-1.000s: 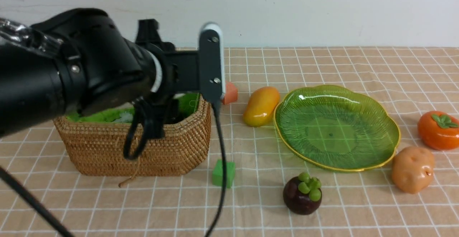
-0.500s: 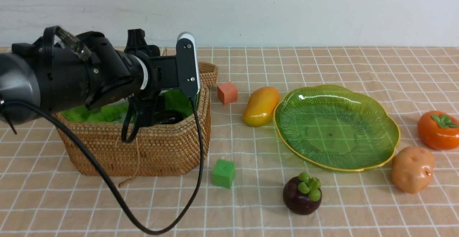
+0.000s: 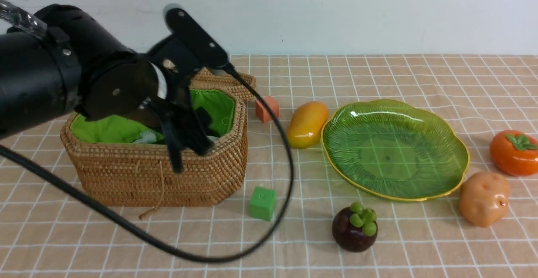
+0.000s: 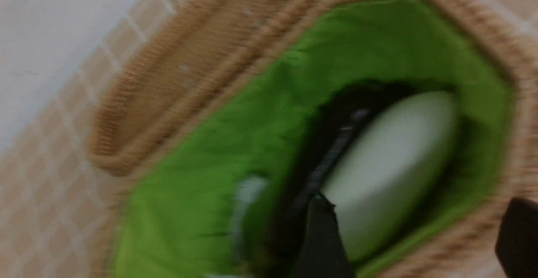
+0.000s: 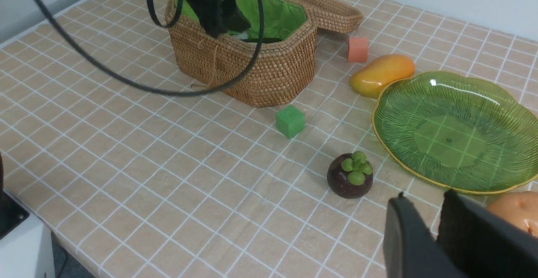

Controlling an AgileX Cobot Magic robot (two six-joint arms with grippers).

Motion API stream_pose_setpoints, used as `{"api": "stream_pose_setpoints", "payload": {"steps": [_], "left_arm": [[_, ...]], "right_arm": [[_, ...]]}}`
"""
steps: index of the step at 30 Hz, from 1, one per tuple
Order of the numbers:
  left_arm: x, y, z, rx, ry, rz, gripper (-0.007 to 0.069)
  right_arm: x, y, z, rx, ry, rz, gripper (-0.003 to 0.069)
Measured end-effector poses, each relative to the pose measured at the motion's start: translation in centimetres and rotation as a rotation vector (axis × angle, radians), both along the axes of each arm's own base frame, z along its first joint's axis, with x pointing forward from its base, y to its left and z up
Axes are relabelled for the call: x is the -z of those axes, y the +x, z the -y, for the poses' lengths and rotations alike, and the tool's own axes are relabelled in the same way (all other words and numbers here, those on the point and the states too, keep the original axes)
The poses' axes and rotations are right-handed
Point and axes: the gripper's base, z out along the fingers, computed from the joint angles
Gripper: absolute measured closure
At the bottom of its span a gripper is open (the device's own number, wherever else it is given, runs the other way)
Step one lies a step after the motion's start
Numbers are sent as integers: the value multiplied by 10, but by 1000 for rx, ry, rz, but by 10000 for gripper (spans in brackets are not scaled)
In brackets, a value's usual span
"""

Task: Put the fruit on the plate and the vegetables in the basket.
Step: Grab a mangosteen with your left arm and put it on the plate on the right

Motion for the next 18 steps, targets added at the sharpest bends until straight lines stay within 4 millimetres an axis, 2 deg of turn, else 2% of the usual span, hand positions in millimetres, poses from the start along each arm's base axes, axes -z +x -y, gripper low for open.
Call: {"api": "stream_pose_setpoints", "payload": {"steps": [3,4,5,7,8,9,11,14,15,17,18], "left_arm": [[-3,-36,53,69,-149,-215,407],[-3,-43,67,93,-173,-263,450],[-5,-47,75,113,-187,-287,469],[0,-52,106,182,-211,-365,536],[3,-51,110,185,-205,-375,537],[12,-45,127,220,-191,-390,535],[26,-34,142,243,-163,-398,490],[45,-20,157,250,-137,-400,340],[51,-17,160,248,-130,-403,314],[67,-5,170,253,-115,-368,139],[72,-1,172,257,-107,-349,92]], "right_arm": [[0,0,0,6,14,-10,519],[0,0,0,9,20,-15,519],[0,0,0,10,21,-16,519],[0,0,0,19,36,-27,518],[0,0,0,19,36,-27,517],[0,1,1,36,44,-37,517],[1,1,2,64,65,-54,516],[1,-2,4,85,87,-59,516],[1,-3,4,87,90,-59,516],[1,-4,5,89,97,-59,516],[1,-4,5,89,97,-59,516]]}}
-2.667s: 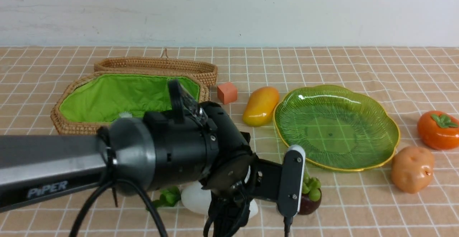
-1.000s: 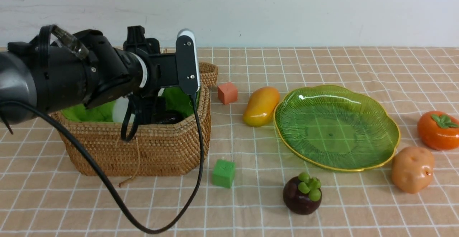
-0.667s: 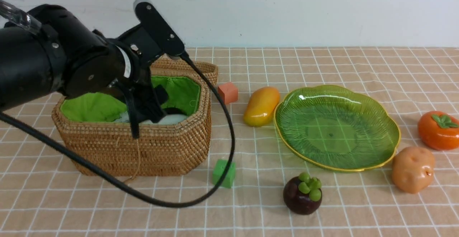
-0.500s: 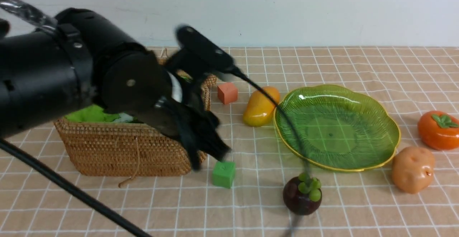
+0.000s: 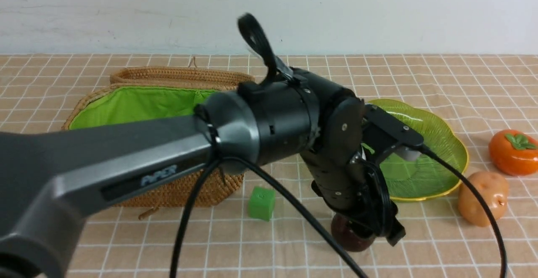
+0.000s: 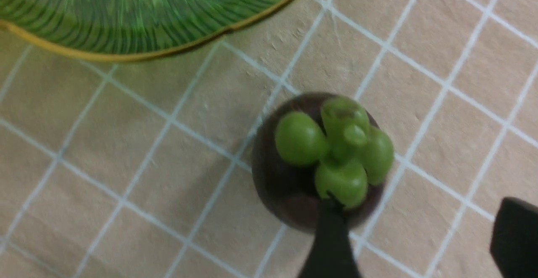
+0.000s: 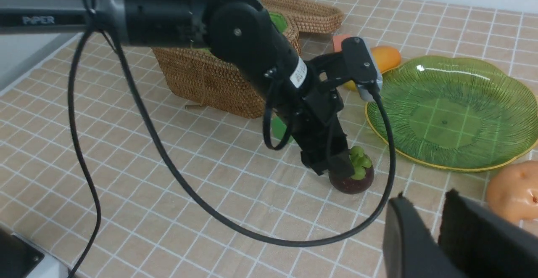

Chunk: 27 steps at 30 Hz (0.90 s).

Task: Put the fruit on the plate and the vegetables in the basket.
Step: Grab a mangosteen with your left arm and put it on the plate on the right

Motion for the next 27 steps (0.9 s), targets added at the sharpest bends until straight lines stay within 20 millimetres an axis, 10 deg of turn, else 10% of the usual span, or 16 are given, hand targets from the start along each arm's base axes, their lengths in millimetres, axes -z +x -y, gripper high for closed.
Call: {"api": "stream_pose_setpoints", "payload": {"steps": [5,14,22,27], "left_arm": [[33,12,7,16,50,44,-37],[58,17,8,-50,102,5,81],[-13,7,-7,-127,63,25,81],[-61,29,19,-136,-226,182,81]], "right_arm": [[0,-2,1,0,3,6,516],[0,-6,2,1,8,17,516],[1,-4,4,28,-13,23,516],[10,4,9,114,-32,-20,514]]}}
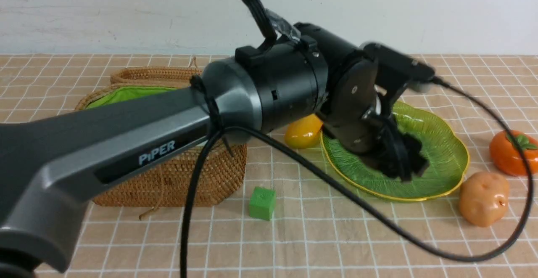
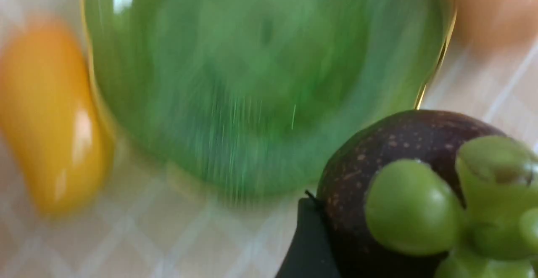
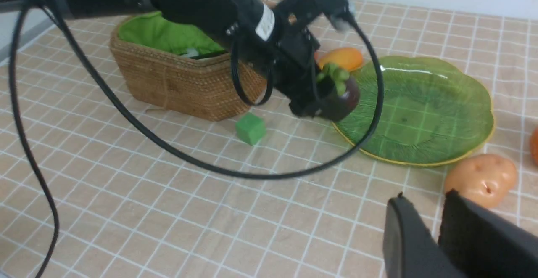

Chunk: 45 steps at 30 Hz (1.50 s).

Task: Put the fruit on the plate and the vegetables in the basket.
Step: Grab a mangosteen with your left arm and put it on the plate on the right, then use the right arm to grab a mango and put it into the right plate

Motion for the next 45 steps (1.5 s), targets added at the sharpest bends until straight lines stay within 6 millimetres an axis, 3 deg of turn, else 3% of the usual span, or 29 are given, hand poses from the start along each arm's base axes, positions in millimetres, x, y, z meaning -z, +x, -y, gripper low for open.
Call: {"api": "stream_pose_setpoints", "payload": {"steps": [2,4,5,10,13,14,17,22,25,26,29,33,34,36,39,42,43,45], "left_arm": [[1,11,11,1,-44,36,81],[15,21,20,0,-51,41,81],[32,35,30,-8,-53,42,81],[87,58,45,-14,11,25,80],[100,61,45,-10,47,29,24],[100,62,44,-9,61,30,-17],[95,61,43,-16,65,28,-42],[65,53,34,-33,76,5,-36],[25,39,17,-44,115,-29,16],[22,37,15,-47,126,-40,22],[-29,16,-12,-91,156,-83,170],[-108,-21,-57,-165,118,-71,534],[-111,-23,-60,-167,119,-66,562],[-147,-40,-80,-183,55,-13,638],[-186,-66,-109,-201,-36,39,638],[-195,-80,-124,-208,-56,44,638],[-201,-93,-141,-225,-63,48,638],[-199,-103,-153,-243,-57,39,638]], "right_arm": [[9,7,0,35,1,-45,512],[14,10,0,51,5,-73,511],[25,17,-1,70,5,-122,510],[35,22,-2,81,9,-169,506],[35,22,-1,99,8,-170,503],[35,23,0,116,9,-172,502],[36,24,3,153,10,-174,501],[36,35,5,204,-20,-202,497],[36,53,0,211,-40,-243,491],[37,55,-1,211,-43,-249,491],[37,80,-8,212,-55,-281,487],[43,124,-22,206,-77,-326,482],[43,126,-23,204,-76,-329,482],[50,152,-33,190,-65,-386,482],[55,192,-51,162,-20,-463,482],[56,223,-63,144,-1,-491,481],[59,251,-74,119,1,-519,481],[62,270,-82,96,-7,-535,481]]}}
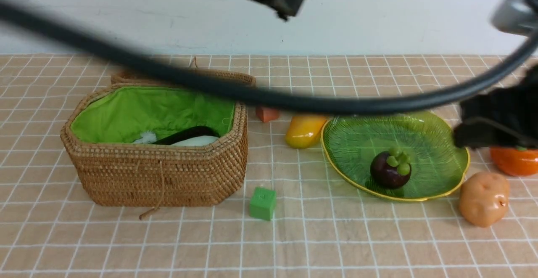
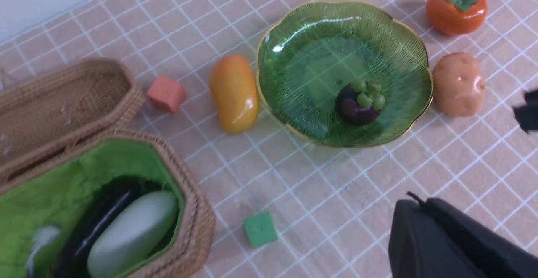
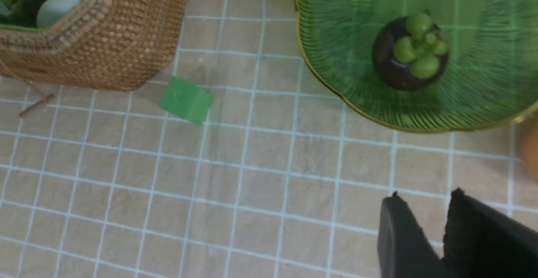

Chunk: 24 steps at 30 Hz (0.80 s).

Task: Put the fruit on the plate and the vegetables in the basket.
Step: Use the right arm to grab a mango and put it into the right plate

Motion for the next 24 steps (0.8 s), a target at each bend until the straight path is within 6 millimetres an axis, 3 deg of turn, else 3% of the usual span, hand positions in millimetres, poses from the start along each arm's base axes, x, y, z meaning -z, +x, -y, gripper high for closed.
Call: {"api": "stream_pose_setpoints", "payload": {"steps": [4,5,14,20,24], "left_arm": [[19,-23,-29,-53,29,-52,638],[31,-32,-40,-75,27,-65,638],[111,-85,-96,-141,-90,-88,638],[137,-115,-127,-97,-260,57,638],[141,-125,-137,-67,-321,150,638]], "right_arm": [[9,41,-19,-52,-29,-35,481],[12,58,-32,-80,-39,-47,481],[36,123,-98,-149,-68,-62,471],[61,164,-120,-58,-66,-54,413],[74,184,-128,-34,-62,-44,357]]}}
